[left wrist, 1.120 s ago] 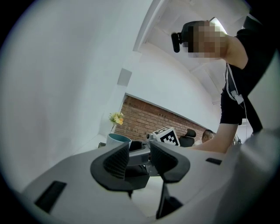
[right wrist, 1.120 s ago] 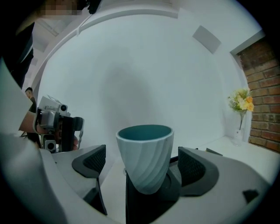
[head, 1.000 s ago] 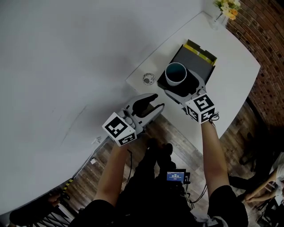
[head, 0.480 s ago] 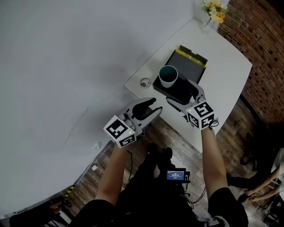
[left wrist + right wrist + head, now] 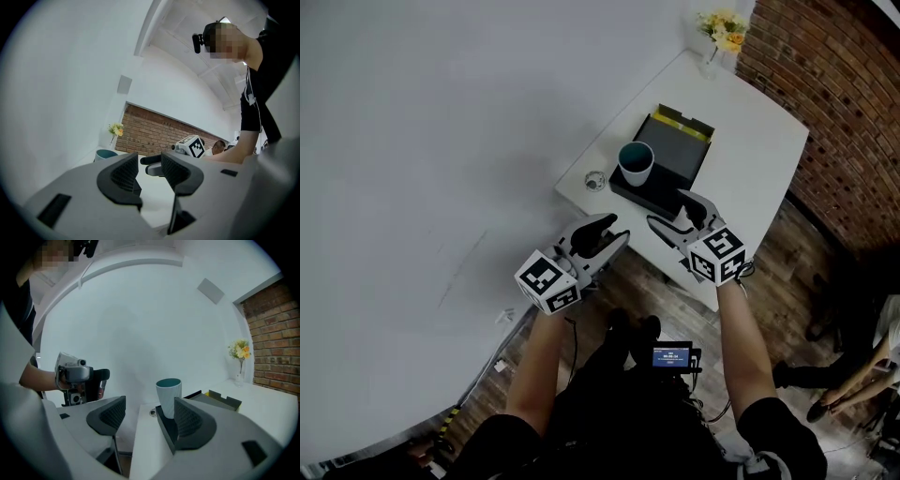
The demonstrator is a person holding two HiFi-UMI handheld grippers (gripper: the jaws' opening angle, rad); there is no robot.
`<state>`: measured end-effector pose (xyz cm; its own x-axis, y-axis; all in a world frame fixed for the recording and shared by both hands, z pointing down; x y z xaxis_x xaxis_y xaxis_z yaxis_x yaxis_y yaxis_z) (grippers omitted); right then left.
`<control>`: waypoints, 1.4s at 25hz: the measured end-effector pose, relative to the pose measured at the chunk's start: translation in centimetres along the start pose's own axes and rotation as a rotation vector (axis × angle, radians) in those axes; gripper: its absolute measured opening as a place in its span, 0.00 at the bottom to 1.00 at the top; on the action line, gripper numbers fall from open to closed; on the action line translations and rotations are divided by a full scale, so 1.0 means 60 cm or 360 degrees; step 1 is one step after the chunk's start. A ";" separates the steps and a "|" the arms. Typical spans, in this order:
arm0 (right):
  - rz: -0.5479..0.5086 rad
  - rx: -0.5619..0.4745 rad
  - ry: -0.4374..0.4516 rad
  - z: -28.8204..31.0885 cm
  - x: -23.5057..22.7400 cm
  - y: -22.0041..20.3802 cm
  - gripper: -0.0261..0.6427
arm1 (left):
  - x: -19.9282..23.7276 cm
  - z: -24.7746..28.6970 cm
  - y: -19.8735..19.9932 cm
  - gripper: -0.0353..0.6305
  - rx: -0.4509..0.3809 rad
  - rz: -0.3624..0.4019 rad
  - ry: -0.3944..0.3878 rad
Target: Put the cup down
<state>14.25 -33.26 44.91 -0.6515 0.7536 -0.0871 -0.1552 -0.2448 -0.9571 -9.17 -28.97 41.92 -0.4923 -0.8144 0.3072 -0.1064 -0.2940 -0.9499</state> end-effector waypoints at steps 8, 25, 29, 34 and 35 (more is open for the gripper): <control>0.0161 -0.0122 -0.0121 -0.062 0.032 0.016 0.29 | -0.036 -0.011 0.006 0.29 0.0003 0.0007 -0.0026; 0.0311 -0.0224 -0.0221 -0.170 0.107 0.014 0.06 | -0.105 -0.020 -0.001 0.29 0.0002 0.0014 -0.0119; 0.0359 -0.0242 -0.0239 -0.189 0.112 0.007 0.06 | -0.116 -0.023 -0.007 0.29 0.0014 0.0000 -0.0135; 0.0379 -0.0238 -0.0258 -0.204 0.118 -0.006 0.06 | -0.122 -0.033 -0.016 0.29 0.0028 -0.0017 -0.0131; 0.0377 -0.0236 -0.0262 -0.205 0.118 -0.007 0.06 | -0.123 -0.034 -0.016 0.29 0.0031 -0.0017 -0.0132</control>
<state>18.86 -20.29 41.29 -0.7699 0.5744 -0.2780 0.1172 -0.3010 -0.9464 -7.21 -21.67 40.47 -0.4180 -0.8495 0.3219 -0.0939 -0.3121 -0.9454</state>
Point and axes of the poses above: the fingertips, and each gripper's own axes: z forward along the fingers, x to its left, y out of its top, the point moved 10 cm from there along -z, backward along the fingers, and after that the axes turned 4 degrees about -z, right-handed, at the moved point
